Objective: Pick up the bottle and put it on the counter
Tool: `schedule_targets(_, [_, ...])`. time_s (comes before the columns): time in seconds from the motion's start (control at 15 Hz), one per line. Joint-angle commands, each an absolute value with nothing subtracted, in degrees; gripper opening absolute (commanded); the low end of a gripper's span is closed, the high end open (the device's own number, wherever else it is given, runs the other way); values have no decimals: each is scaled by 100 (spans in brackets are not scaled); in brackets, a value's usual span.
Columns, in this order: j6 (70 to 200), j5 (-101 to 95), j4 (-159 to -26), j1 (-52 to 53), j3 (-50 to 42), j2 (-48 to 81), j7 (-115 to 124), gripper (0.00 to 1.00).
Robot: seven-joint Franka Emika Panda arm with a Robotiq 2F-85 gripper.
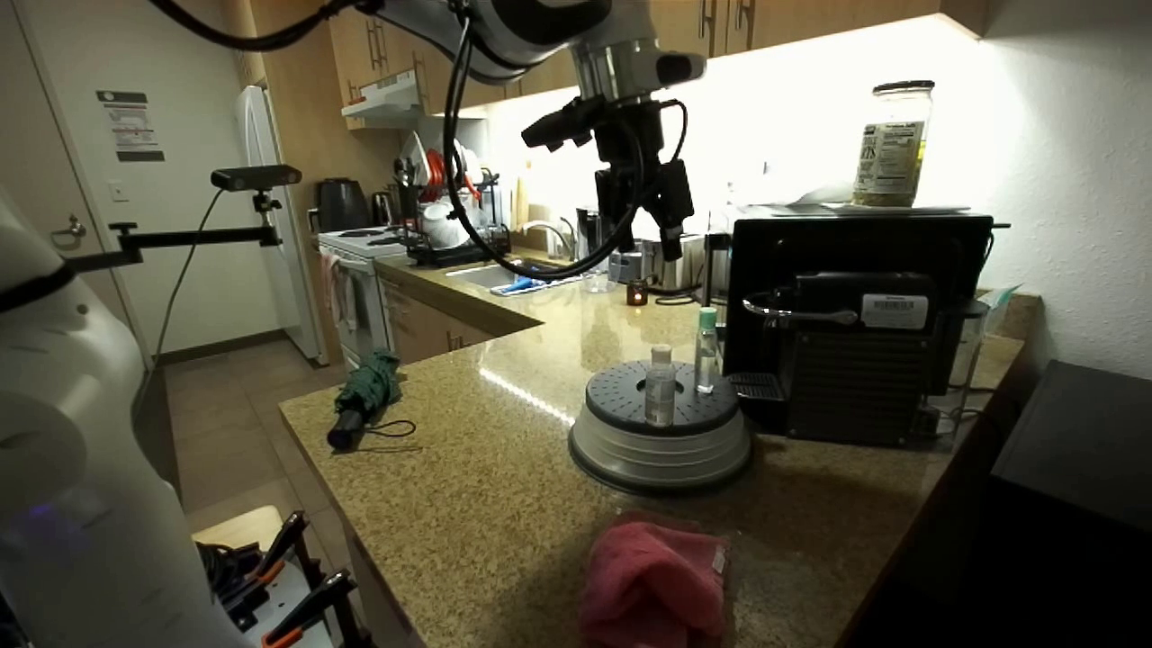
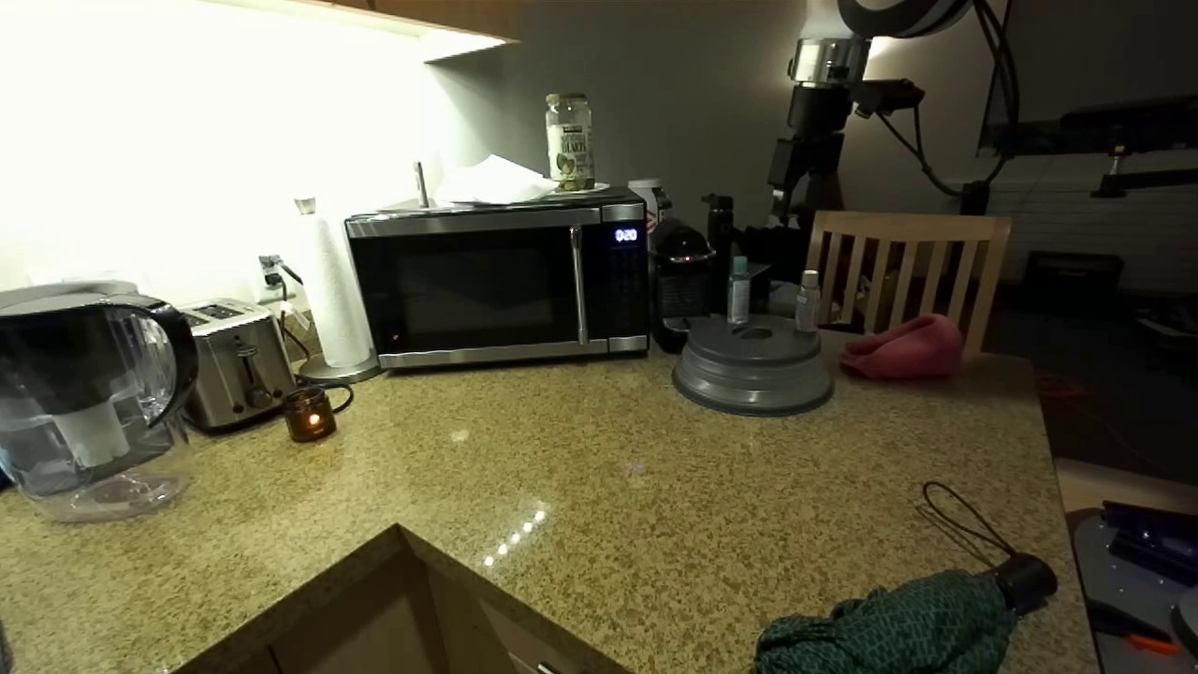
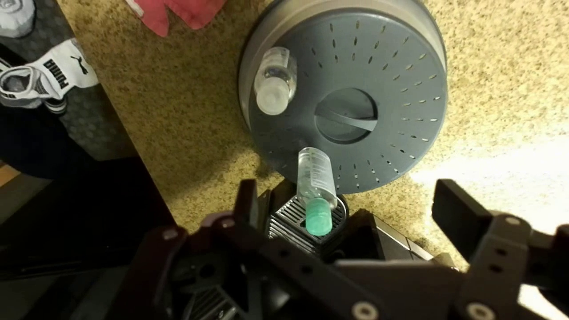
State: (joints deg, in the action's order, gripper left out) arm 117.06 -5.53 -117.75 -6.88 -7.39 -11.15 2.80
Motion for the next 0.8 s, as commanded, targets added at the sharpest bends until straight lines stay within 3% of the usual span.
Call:
schedule_targets(0.0, [11695, -632, -12136, -791, -720, -1413, 563, 100])
schedule_targets(0.73, [11655, -740, -12397, -845, -552, -1483, 1365, 100])
